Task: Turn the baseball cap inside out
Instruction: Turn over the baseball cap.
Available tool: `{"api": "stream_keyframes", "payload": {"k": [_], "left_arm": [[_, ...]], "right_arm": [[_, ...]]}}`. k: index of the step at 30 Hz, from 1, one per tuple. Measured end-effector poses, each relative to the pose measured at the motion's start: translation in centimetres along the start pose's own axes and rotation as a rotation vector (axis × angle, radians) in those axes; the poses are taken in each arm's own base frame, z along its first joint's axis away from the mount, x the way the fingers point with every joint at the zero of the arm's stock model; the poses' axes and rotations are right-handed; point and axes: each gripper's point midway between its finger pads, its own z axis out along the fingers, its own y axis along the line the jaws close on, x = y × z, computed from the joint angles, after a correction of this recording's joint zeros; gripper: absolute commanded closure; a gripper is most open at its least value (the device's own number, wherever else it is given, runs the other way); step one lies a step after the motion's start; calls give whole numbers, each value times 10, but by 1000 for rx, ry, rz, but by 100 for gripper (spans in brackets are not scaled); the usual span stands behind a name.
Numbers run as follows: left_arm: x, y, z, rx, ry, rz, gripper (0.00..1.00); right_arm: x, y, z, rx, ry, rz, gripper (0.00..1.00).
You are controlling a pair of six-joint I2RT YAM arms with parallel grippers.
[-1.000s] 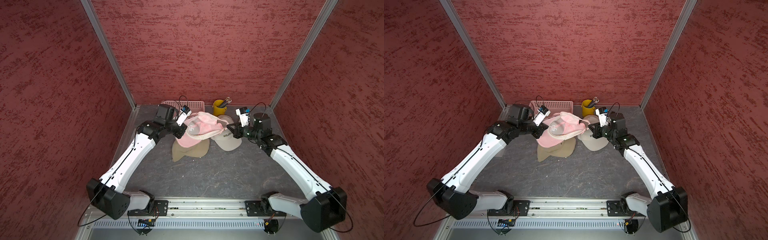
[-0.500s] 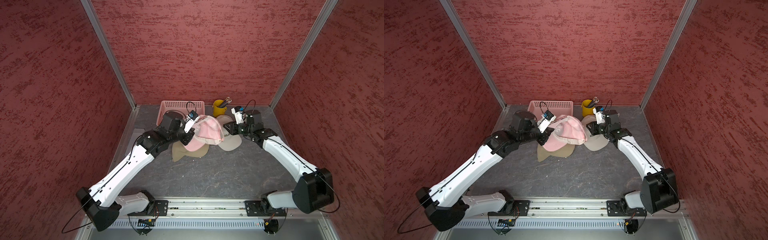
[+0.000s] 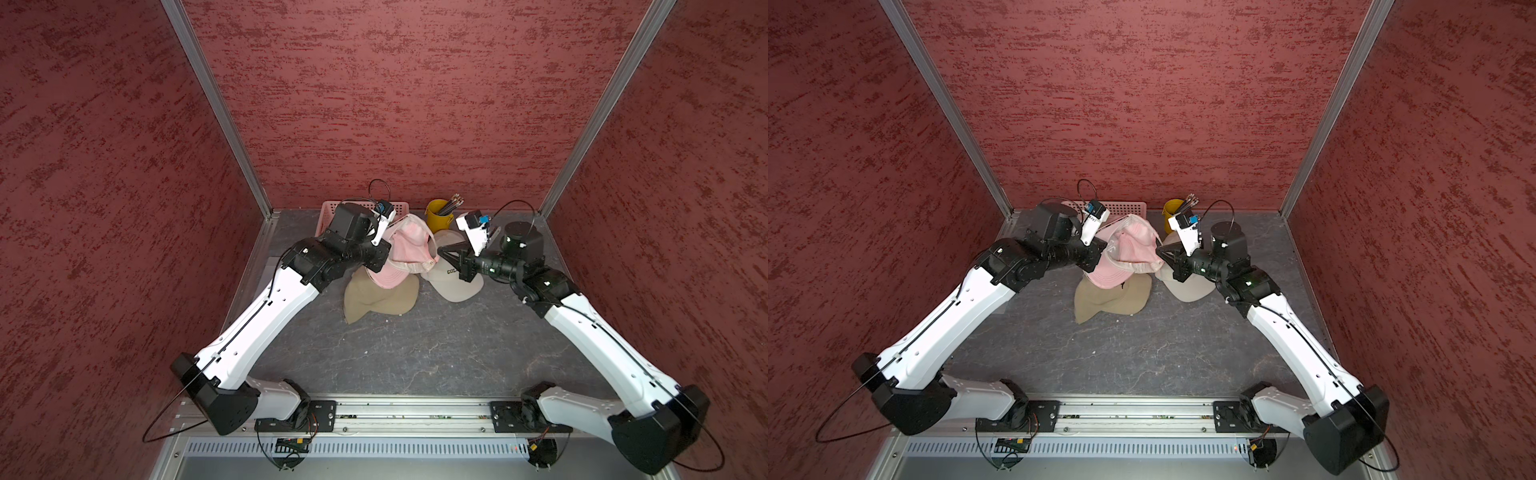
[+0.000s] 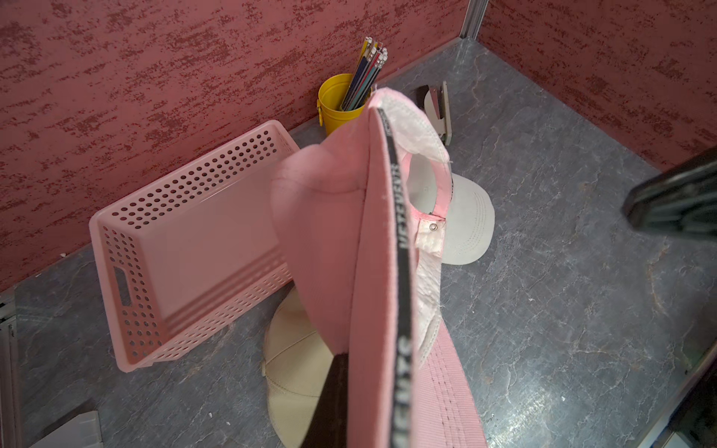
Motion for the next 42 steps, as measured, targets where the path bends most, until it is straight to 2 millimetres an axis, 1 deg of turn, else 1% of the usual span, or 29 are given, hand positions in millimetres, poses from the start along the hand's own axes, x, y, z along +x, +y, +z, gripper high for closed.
{"api": "stream_keyframes", "payload": {"k": [2, 3, 7, 8, 10, 12, 14, 18, 20, 21, 23, 24, 26, 29, 30, 31, 33, 36, 39, 42], "left_arm": [[0, -6, 0, 12, 0, -6, 100], [0, -10, 0, 22, 0, -8, 100], [0, -26, -1, 57, 1, -6, 100], [0, -30, -1, 66, 1, -4, 100], [1, -39, -2, 85, 0, 0, 100], [1, -45, -3, 97, 0, -4, 100], [1, -48, -3, 103, 0, -10, 100], [5, -49, 3, 99, -4, -29, 100], [8, -48, 6, 90, -3, -34, 100], [8, -47, 7, 81, -4, -37, 100], [9, -40, 7, 56, -6, -50, 100], [8, -34, 6, 44, -11, -64, 100], [4, -16, 2, 12, -31, -111, 100], [-4, 18, -9, -40, -80, -203, 100], [-7, 27, -12, -54, -98, -226, 100], [-8, 31, -15, -60, -109, -239, 100], [-10, 30, -19, -43, -118, -252, 100], [-8, 20, -18, 13, -102, -251, 100], [-1, 9, -18, 75, -68, -243, 100], [3, 1, -19, 124, -47, -238, 100]], "right_arm": [[3, -2, 18, -21, 5, 22, 100], [5, -7, 29, -22, 7, 38, 100], [13, -40, 68, 30, 2, 137, 100], [13, -47, 75, 47, -1, 157, 100], [6, -65, 92, 89, -22, 197, 100], [-6, -82, 102, 136, -68, 238, 100], [-16, -97, 103, 175, -130, 289, 99], [-35, -127, 90, 270, -243, 376, 95], [-35, -134, 86, 289, -252, 401, 88], [-34, -135, 86, 289, -247, 407, 83], [-29, -129, 88, 266, -214, 396, 70], [-23, -122, 91, 250, -180, 378, 65], [-11, -107, 95, 216, -104, 335, 63], [6, -69, 99, 129, 7, 244, 62], [7, -57, 99, 99, 24, 212, 63], [6, -46, 98, 69, 29, 181, 64], [3, -23, 93, 1, 18, 108, 72], [-3, -3, 83, -69, -29, 12, 81], [-7, 3, 85, -97, -57, -51, 86], [-1, 1, 91, -102, -45, -102, 88]]}}
